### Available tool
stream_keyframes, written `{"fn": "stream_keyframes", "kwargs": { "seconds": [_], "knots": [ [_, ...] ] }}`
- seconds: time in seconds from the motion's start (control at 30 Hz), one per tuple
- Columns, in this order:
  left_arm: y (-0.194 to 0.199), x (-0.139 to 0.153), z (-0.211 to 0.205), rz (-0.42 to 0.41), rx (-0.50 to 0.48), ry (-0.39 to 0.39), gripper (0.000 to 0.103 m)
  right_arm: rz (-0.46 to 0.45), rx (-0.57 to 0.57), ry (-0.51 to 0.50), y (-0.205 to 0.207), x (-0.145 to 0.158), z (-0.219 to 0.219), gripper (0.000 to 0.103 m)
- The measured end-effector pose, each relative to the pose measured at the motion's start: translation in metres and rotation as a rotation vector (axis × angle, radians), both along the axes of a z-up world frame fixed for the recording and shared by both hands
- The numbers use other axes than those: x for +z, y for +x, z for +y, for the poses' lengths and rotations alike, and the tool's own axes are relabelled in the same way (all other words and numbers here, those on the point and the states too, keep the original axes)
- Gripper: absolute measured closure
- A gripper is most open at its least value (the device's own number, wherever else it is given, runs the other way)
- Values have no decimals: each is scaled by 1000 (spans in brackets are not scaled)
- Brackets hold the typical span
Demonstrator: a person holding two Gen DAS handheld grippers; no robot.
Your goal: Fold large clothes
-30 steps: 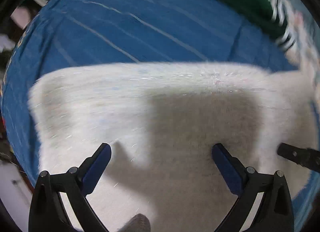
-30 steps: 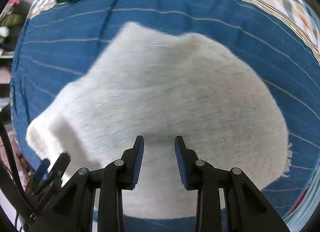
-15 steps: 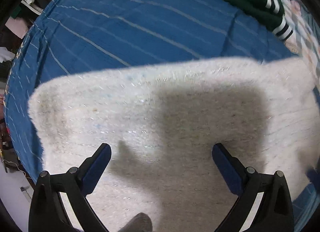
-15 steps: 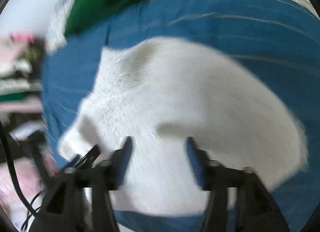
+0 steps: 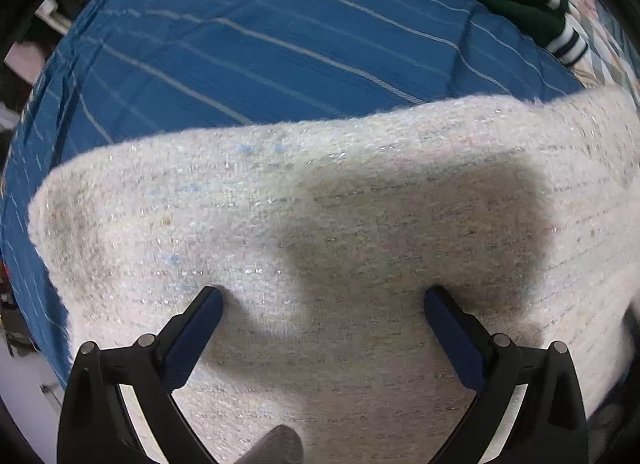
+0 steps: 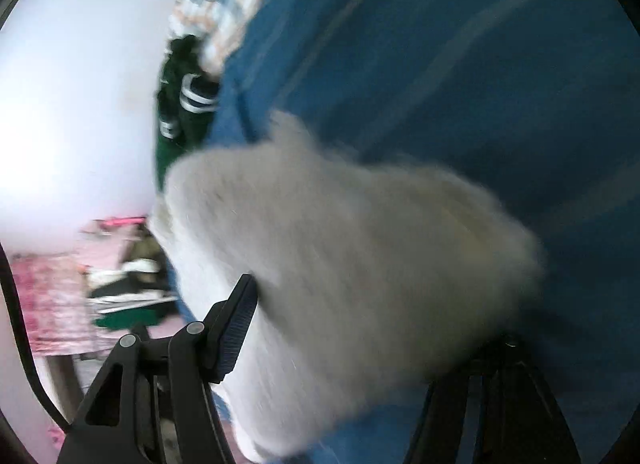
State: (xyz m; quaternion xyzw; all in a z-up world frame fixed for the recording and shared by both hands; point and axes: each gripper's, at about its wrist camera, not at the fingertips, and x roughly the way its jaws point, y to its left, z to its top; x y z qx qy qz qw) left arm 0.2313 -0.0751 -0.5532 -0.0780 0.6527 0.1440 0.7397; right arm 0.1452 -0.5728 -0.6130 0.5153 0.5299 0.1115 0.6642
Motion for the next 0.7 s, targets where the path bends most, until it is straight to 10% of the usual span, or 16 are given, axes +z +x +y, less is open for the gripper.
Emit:
{"fn": "stream_keyframes", "kwargs": {
  "seconds": [0.13, 0.2, 0.4, 0.7],
  "knots": [
    [8, 2, -13, -1, -37, 40, 0, -75, 48, 109, 26, 8, 24, 46],
    [15, 4, -19, -2, -52, 49, 0, -100, 54, 117, 38, 9, 42, 70],
    [44, 4, -52, -31, -137, 61, 0, -157, -33, 140, 30, 62, 30, 80],
    [106, 4, -125, -83, -284, -109, 1, -315, -2, -197, 34, 176, 20, 79]
  ]
}}
